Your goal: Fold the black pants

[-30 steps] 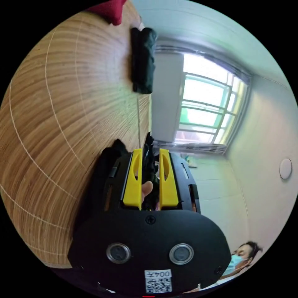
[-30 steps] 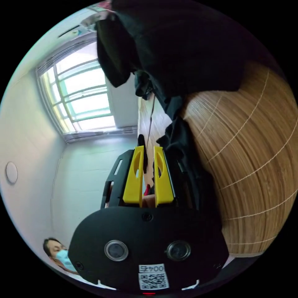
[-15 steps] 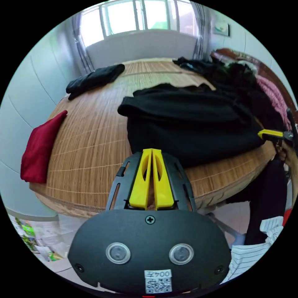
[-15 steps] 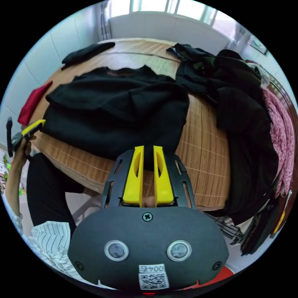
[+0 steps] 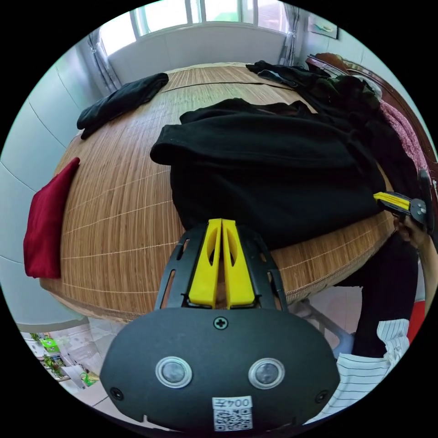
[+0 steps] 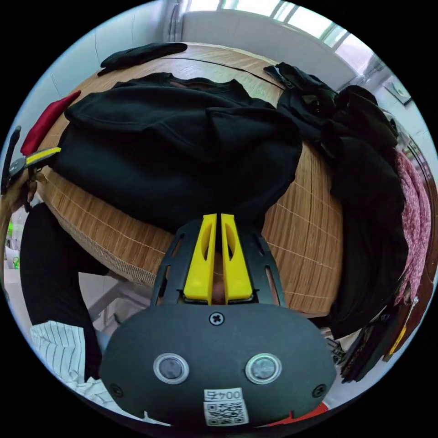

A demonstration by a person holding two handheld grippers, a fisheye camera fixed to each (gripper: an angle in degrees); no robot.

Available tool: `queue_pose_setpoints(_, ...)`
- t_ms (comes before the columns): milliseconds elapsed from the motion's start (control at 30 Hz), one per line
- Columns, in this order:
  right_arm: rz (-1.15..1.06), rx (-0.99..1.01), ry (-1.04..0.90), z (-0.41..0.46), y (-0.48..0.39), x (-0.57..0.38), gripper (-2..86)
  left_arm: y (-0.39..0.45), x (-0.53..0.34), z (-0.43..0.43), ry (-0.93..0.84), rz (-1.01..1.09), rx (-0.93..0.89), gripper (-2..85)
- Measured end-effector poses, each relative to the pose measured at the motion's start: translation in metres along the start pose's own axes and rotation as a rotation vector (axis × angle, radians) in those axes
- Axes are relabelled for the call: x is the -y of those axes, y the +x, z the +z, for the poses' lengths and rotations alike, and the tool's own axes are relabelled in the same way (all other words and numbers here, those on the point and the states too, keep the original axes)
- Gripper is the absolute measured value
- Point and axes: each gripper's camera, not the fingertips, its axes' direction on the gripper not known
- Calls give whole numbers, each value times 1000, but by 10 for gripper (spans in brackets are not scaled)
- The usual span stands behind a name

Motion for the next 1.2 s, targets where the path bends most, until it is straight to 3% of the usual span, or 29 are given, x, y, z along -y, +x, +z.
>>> queue_pose_setpoints(133, 91, 91, 37, 2, 19, -13, 34, -10, -8, 9, -1, -24, -41, 7)
queue_pose_setpoints(233, 189, 220, 163, -18, 55, -42, 36, -43, -32, -11, 97, -75, -101, 21)
queue_pose_setpoints(300, 226, 304, 222, -28, 80, -66, 51, -68, -56, -23, 160, -59, -127, 38)
queue_pose_setpoints(433, 221, 465, 240, -25, 120, -113, 116, -108, -105, -16, 124, 26, -184, 76)
queue_pose_setpoints(733, 139, 424, 147, 9, 127, -134, 135, -87, -102, 3, 113, 193, -207, 116)
queue_pose_setpoints(900, 64, 362, 145, 11, 119, -131, 132, -95, -88, 6, 103, 173, -224, 115)
queue_pose_setpoints(1200, 39, 360, 154, 0, 102, -119, 40, -108, -83, -32, 141, 134, -245, 68)
